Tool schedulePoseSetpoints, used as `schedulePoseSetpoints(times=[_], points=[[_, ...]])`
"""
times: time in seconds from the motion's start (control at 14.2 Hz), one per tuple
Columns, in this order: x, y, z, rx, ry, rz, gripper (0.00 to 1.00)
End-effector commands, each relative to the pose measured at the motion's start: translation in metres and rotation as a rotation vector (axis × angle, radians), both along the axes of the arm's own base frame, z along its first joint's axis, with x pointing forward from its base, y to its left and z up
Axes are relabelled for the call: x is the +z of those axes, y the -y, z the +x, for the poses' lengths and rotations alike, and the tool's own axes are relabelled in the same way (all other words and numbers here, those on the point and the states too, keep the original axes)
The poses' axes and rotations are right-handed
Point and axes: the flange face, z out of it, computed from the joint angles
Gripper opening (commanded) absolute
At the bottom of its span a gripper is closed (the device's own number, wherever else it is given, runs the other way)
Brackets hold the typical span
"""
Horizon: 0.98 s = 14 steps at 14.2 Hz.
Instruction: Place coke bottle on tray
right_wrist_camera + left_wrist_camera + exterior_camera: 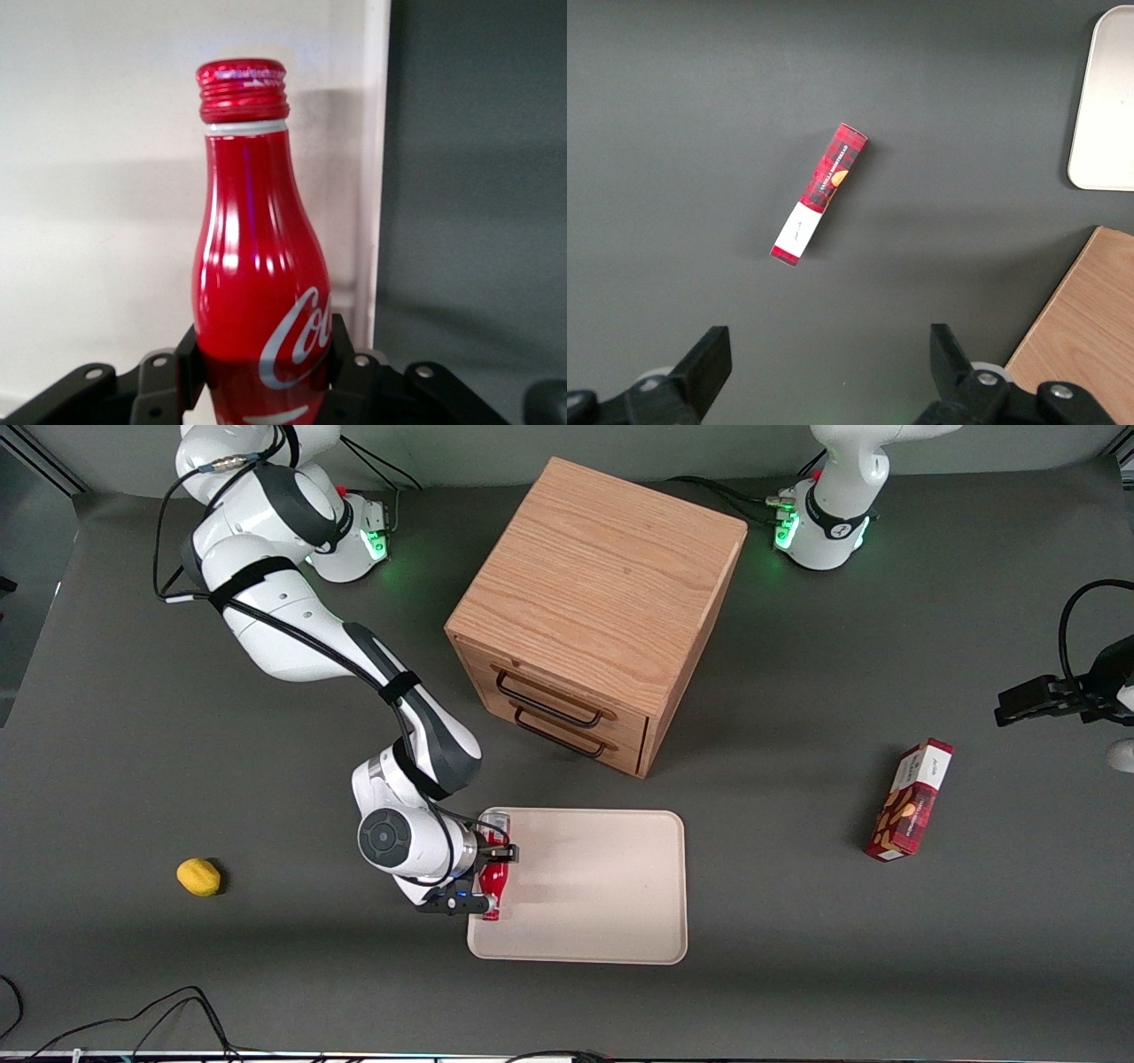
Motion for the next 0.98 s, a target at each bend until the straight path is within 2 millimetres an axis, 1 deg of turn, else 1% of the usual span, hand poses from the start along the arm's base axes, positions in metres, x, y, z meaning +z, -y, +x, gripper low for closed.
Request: schedulePoseSetpoints(times=[0.0, 0.21, 0.28, 0.35, 0.42, 0.49, 0.63, 0.91], points=[[0.0080, -0.0069, 0.0057, -0.030, 0.029, 0.000, 0.00], [0.0067, -0.0076, 0.0058, -0.032, 0.034, 0.001, 0.00], [0.0018, -0.0067, 0.0052, -0.032, 0.029, -0.001, 0.00], [0.0017, -0.0061, 0.0056, -0.035, 0.030, -0.002, 0.00], [0.0009, -0.0055, 0.0063, -0.036, 0.035, -0.002, 0.27], [0.0014, -0.0063, 0.0071, -0.029, 0.054, -0.004, 0.99], [0.0008, -0.0106, 0.0056, -0.002, 0.083, -0.033, 1.00], [0.0001, -0.0106, 0.0052, 0.000, 0.083, -0.036, 1.00]])
